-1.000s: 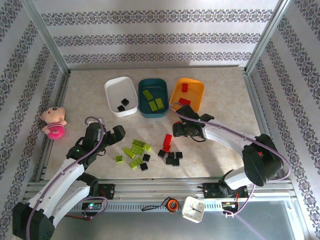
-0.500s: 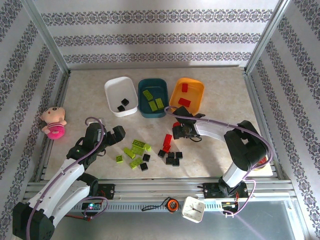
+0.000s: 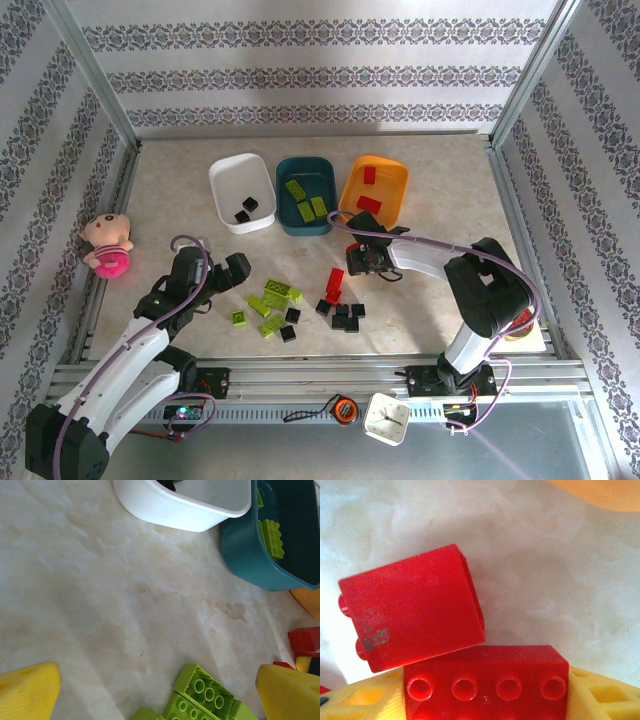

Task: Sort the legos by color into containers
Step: Pick up the lego from the center of the table, then place the lego in the container.

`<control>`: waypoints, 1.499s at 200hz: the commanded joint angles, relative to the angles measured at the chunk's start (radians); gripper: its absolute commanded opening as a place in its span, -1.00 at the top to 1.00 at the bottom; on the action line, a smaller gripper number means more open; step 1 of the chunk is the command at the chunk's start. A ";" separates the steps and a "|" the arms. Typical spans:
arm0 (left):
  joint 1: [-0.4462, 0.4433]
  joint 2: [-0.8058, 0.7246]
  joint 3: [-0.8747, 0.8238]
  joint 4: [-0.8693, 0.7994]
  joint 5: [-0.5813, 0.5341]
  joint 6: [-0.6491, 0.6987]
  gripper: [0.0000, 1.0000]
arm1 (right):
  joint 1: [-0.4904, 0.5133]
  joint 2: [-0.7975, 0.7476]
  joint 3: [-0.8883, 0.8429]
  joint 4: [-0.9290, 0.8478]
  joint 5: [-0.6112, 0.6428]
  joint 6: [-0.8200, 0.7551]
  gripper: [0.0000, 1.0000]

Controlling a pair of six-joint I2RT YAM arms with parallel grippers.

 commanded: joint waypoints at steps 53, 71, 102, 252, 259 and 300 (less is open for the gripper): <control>0.014 -0.004 -0.008 0.038 -0.006 -0.014 -0.99 | 0.029 -0.385 -0.075 -0.103 -0.065 0.009 0.01; 0.015 0.000 -0.012 0.054 -0.002 -0.021 -0.99 | 0.019 -0.434 -0.013 -0.116 -0.053 -0.002 0.01; 0.016 0.023 -0.008 0.078 0.022 -0.023 -0.99 | -0.041 -0.338 0.144 -0.064 -0.017 -0.025 0.02; 0.037 0.085 0.065 -0.052 0.108 0.022 -0.88 | -0.218 0.208 0.539 -0.012 -0.042 0.011 -0.56; 0.036 0.097 0.080 -0.078 0.111 0.035 -0.80 | -0.214 0.191 0.523 -0.003 -0.048 0.009 -0.57; -0.082 0.108 0.086 -0.228 0.035 0.015 -0.61 | -0.182 0.074 0.392 0.045 -0.068 0.014 -0.58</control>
